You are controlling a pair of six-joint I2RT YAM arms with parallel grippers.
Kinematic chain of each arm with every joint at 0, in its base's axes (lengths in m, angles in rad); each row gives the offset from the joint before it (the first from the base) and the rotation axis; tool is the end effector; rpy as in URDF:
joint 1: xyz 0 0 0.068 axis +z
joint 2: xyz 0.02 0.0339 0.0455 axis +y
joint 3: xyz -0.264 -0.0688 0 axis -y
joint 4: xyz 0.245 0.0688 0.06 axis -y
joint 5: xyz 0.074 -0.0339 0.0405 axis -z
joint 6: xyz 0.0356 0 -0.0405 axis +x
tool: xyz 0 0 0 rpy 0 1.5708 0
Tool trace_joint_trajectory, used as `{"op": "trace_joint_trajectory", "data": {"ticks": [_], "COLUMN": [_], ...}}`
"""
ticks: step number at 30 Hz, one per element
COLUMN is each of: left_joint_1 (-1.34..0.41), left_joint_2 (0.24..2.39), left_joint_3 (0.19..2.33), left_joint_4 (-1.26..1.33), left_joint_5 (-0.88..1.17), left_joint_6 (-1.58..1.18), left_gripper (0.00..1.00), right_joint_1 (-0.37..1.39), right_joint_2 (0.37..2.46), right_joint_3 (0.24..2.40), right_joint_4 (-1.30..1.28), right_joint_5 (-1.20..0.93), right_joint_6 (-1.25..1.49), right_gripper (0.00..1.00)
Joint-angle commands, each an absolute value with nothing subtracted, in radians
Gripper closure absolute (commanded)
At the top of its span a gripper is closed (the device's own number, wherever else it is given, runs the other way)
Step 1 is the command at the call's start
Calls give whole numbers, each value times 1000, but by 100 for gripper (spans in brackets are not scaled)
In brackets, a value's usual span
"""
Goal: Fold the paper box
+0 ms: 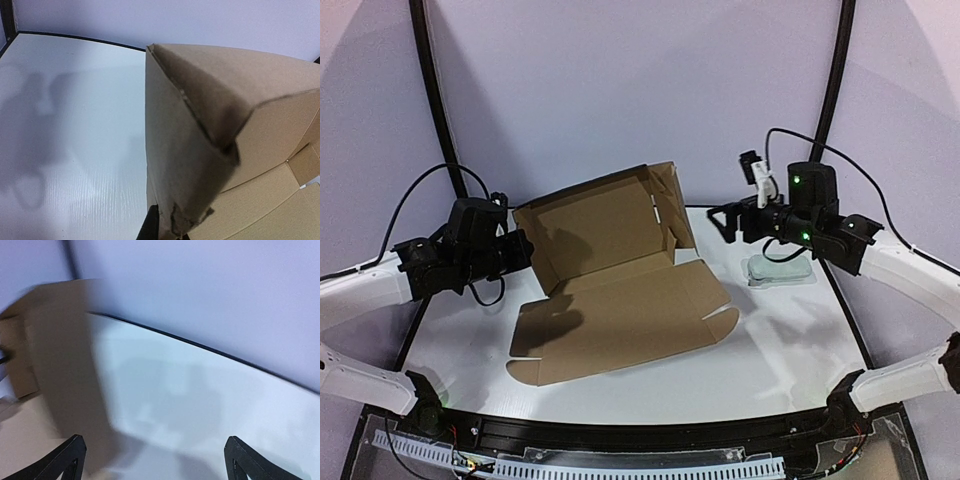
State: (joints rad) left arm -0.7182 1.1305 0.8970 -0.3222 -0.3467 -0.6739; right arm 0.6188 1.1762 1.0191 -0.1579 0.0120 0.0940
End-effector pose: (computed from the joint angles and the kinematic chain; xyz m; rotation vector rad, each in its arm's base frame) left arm 0.1970 -0.1561 0.2973 -0.1591 2.1192 -0.4700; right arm 0.2235 0.1586 0.3442 -0.4884 1.8504 0.4739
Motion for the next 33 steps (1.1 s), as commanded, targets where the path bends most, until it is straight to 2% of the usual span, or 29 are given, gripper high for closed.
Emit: {"op": "trace_joint_trajectory", "data": {"ticks": [1,10,16,33], "left_joint_1": [-722,-723,-722,-723], "left_joint_2": [1097,1125,1174,1249], "left_joint_3": [900,914,954,1012], "left_joint_4": [-279,-255,-312,-327], "left_joint_5": [-294,-216,-287,-279], "left_joint_6": [-670,-640,-667,-667], "left_gripper": [99,99,99,99], "right_joint_1": [469,413,425,579], "right_joint_2": [1218,1462,1423,1526], "right_joint_3": [1028,1177,1111,1136], "right_joint_4": [-226,-225,-149,-127], "right_joint_5": [50,-327,-576,-592], "right_joint_6": [203,141,127,48], "right_gripper": [2,6,6,4]}}
